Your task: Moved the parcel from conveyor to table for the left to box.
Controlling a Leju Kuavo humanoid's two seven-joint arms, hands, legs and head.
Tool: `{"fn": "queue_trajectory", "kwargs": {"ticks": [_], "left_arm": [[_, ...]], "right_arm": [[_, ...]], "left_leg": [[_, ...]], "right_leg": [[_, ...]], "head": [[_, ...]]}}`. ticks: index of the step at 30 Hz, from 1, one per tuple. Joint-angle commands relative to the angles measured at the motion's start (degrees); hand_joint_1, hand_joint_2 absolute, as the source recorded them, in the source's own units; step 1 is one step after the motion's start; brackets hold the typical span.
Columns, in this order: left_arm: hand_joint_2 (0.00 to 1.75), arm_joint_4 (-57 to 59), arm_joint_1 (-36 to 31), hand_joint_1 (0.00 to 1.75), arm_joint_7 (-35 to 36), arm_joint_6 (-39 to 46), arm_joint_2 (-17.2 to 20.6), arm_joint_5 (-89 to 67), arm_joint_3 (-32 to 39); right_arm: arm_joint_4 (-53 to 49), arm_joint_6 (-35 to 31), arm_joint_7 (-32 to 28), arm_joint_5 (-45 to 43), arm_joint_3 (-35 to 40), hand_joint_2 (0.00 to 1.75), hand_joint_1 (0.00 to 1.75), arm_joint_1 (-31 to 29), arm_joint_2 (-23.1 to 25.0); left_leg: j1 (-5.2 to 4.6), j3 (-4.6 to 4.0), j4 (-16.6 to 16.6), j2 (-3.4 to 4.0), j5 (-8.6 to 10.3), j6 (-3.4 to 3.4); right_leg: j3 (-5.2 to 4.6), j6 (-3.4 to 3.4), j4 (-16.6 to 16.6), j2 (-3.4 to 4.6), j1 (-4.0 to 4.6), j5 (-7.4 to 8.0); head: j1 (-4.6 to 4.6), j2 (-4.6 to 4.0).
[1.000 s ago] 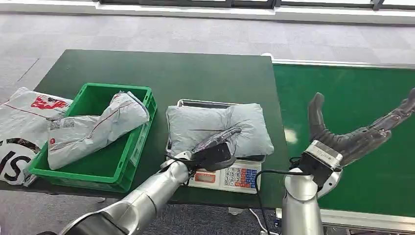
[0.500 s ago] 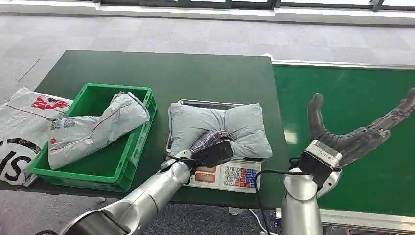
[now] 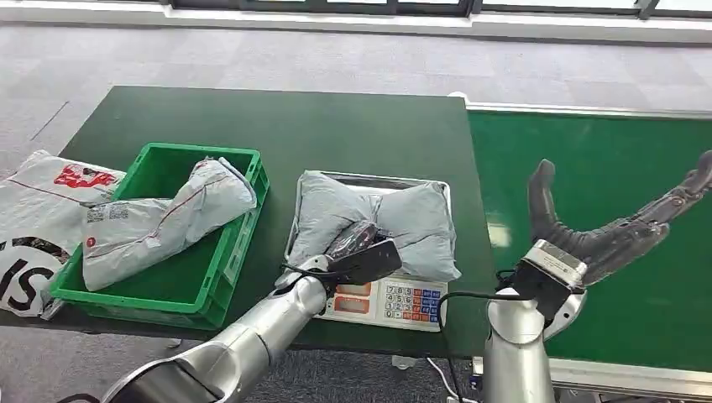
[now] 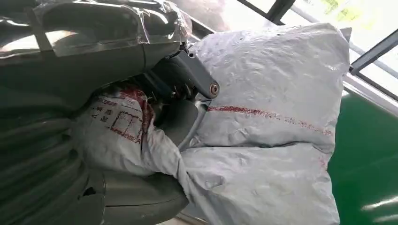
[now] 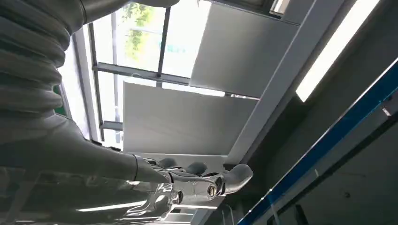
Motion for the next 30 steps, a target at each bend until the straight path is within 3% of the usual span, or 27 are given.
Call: {"fn": "queue_trajectory", "kwargs": {"ticks": [1,6,10,13,14,18,20,25,30], "left_arm": [[1.75,3.6,-0.2,1.75,0.5,-0.3,1.3,0.0,-3.2],[1.75,3.2,-0.2,1.75,1.1,4.3,1.4,-1.5,-3.5],[1.75,1.0,-1.5,1.75,4.9,24.5,2.5,-9.5,-6.8],[1.75,-4.7,-3.1,1.75,5.8,37.6,5.1,-11.4,-4.6],[1.75,-14.0,-0.9,1.75,7.5,37.6,7.0,-15.5,-0.2],[1.75,-38.1,7.3,1.75,5.0,37.6,8.0,-24.1,13.1],[1.75,-42.9,9.3,1.75,3.5,37.6,7.8,-25.3,16.0],[1.75,-57.1,14.7,1.75,-4.2,37.6,1.5,-34.0,31.5],[1.75,-60.7,15.5,1.75,-7.4,37.6,-0.1,-34.4,36.6]], "right_arm": [[2.7,0.0,0.0,-0.2,-2.2,1.75,0.0,0.2,2.9],[2.3,0.0,0.0,-0.3,-2.7,1.75,0.0,0.2,2.9],[0.0,0.0,0.0,-0.1,-4.1,1.75,0.0,1.4,2.9],[-2.2,0.0,0.0,-0.2,-5.1,1.75,0.0,2.7,2.9],[-2.7,0.0,0.0,-0.2,-5.4,1.75,0.0,3.0,2.9],[-2.9,0.0,0.0,-0.2,-5.7,1.75,0.0,3.1,2.9],[-2.6,0.0,0.0,-0.1,-5.7,1.75,0.0,2.9,2.9],[-2.5,0.0,0.0,0.2,-5.3,1.75,0.0,3.0,2.9],[-3.0,0.0,0.0,0.0,-5.0,1.75,0.0,4.1,2.9]], "left_leg": [[0.02,0.1,-0.1,0.1,0.0,-0.02],[0.04,0.12,-0.1,0.12,0.0,-0.02],[0.03,0.07,-0.1,0.06,0.0,-0.02],[0.06,0.04,-0.1,0.05,0.04,-0.04],[0.06,-0.06,0.0,0.06,0.03,-0.04],[0.04,-0.09,0.0,0.18,0.02,-0.06],[0.11,-0.02,-0.1,0.28,-0.03,-0.09],[0.05,-0.1,0.0,0.37,-0.04,-0.08],[0.11,-0.11,-0.1,0.38,-0.05,-0.08]], "right_leg": [[0.08,-0.06,-0.1,0.07,0.03,0.02],[0.09,-0.07,-0.1,0.08,0.05,0.03],[0.06,-0.05,-0.1,0.03,0.04,0.01],[0.02,-0.1,-0.1,0.0,0.08,0.05],[-0.11,-0.09,0.0,0.02,0.07,0.04],[-0.23,-0.12,0.0,0.13,0.05,0.06],[-0.17,-0.18,-0.1,0.22,0.13,0.06],[-0.3,-0.11,0.0,0.37,0.07,0.03],[-0.3,-0.15,-0.1,0.34,0.12,0.03]], "head": [[0.0,0.0],[0.0,0.0],[0.0,0.0],[0.0,-0.02],[0.0,0.0],[-0.02,-0.02],[0.0,-0.02],[0.0,0.0],[0.0,0.0]]}}
